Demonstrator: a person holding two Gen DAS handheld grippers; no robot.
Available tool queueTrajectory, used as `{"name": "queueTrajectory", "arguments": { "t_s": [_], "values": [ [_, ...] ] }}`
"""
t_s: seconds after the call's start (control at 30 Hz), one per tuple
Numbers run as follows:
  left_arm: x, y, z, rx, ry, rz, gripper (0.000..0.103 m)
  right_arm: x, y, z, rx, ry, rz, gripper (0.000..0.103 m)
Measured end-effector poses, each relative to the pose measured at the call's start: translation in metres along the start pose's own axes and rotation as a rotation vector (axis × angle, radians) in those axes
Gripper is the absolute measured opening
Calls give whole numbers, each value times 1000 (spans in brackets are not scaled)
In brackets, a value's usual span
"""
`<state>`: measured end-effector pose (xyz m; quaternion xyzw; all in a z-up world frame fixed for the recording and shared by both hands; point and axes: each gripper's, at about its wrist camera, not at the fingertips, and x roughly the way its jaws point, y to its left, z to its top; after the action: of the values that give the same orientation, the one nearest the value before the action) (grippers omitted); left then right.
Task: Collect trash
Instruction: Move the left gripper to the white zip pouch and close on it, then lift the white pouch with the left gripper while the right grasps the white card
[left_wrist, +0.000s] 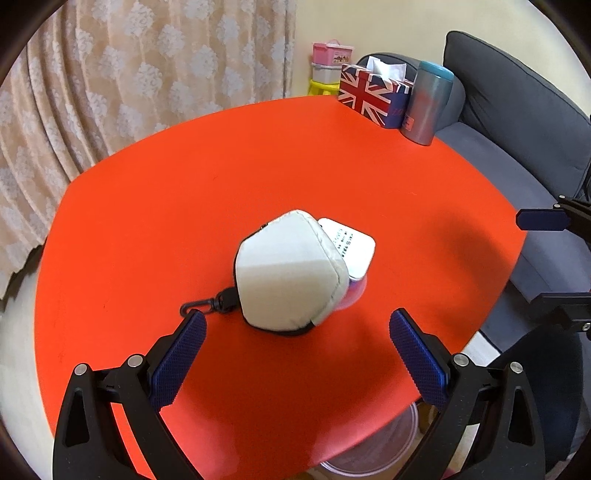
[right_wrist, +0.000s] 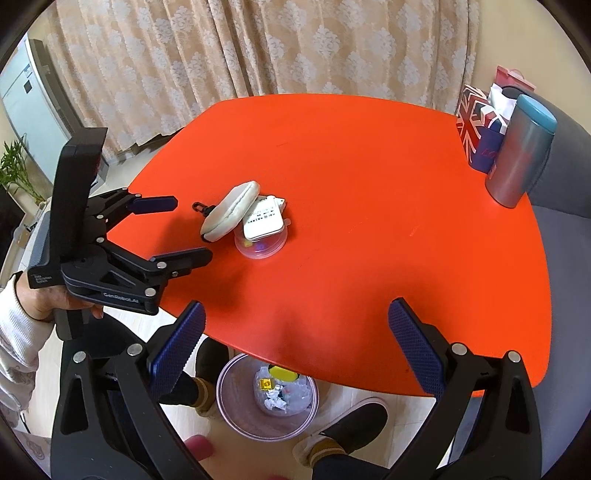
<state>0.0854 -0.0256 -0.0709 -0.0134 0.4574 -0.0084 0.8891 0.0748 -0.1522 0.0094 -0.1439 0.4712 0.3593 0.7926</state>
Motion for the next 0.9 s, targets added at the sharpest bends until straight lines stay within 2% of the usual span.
{"name": "queueTrajectory", "arguments": {
  "t_s": [0.1,0.17,0.23,0.3,0.43,0.73,0.9],
  "values": [
    [6,1,2,2,-2,-1,95,4,-1,1,4,5,2,97],
    [9,1,2,4,-4,-1,91,6,-2,2,6,6,6,97],
    [14,2,3,2,9,-8,77,8,-2,4,5,7,8,97],
    [15,2,4,3,11,-14,72,9,-2,6,6,7,10,97],
    [18,1,4,1,27,-33,49,10,-2,8,6,5,12,97],
    [9,0,7,13,14,-52,25,12,-2,10,4,3,12,97],
    [1,3,10,9,2,-44,19,15,1,14,-8,1,10,97]
  ]
}}
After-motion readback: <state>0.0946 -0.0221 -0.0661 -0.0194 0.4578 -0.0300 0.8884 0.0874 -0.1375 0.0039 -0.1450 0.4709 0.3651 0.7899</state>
